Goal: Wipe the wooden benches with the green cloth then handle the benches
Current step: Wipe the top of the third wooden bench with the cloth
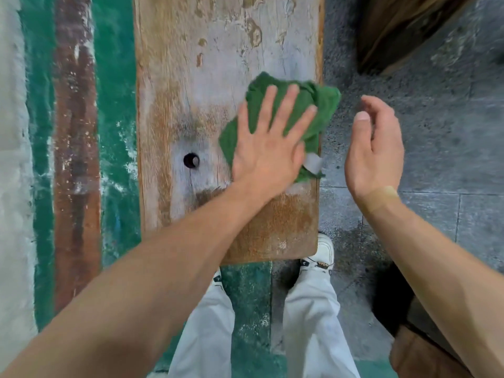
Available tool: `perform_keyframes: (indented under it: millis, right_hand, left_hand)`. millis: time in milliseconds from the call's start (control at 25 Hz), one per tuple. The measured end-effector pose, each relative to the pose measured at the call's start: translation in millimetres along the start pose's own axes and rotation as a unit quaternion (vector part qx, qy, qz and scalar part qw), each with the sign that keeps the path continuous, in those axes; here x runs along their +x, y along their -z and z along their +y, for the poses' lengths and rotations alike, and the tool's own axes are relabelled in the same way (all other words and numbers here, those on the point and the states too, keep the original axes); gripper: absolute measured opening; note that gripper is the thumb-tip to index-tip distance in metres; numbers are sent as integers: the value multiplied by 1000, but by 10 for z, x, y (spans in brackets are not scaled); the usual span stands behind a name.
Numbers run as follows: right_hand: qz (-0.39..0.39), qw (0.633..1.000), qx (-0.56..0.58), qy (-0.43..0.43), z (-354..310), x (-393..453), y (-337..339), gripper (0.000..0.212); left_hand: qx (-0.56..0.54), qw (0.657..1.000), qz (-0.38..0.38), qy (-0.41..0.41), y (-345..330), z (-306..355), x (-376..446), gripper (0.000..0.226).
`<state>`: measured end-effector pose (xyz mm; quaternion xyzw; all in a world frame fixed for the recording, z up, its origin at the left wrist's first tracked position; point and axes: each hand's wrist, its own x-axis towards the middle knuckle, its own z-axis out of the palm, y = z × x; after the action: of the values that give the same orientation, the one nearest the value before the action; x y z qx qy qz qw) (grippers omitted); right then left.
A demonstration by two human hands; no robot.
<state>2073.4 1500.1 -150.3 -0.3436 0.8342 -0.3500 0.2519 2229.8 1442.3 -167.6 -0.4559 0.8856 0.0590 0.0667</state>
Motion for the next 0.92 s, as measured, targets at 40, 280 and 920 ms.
perform_keyframes:
  millis: [40, 280, 920]
  right_hand:
    - [9, 1000, -1, 3, -16, 40, 19, 45]
    - [-17, 1000, -11, 2, -54, -102, -201, 48]
    - [-44, 959, -224, 168, -84, -250, -870, 59]
  left_hand:
    - [4, 994, -20, -108, -103, 200, -227, 61]
    - [81, 937, -49, -336, -159, -1209, -1973, 77]
    - [75, 989, -108, -65, 183, -1099, -1570, 65]
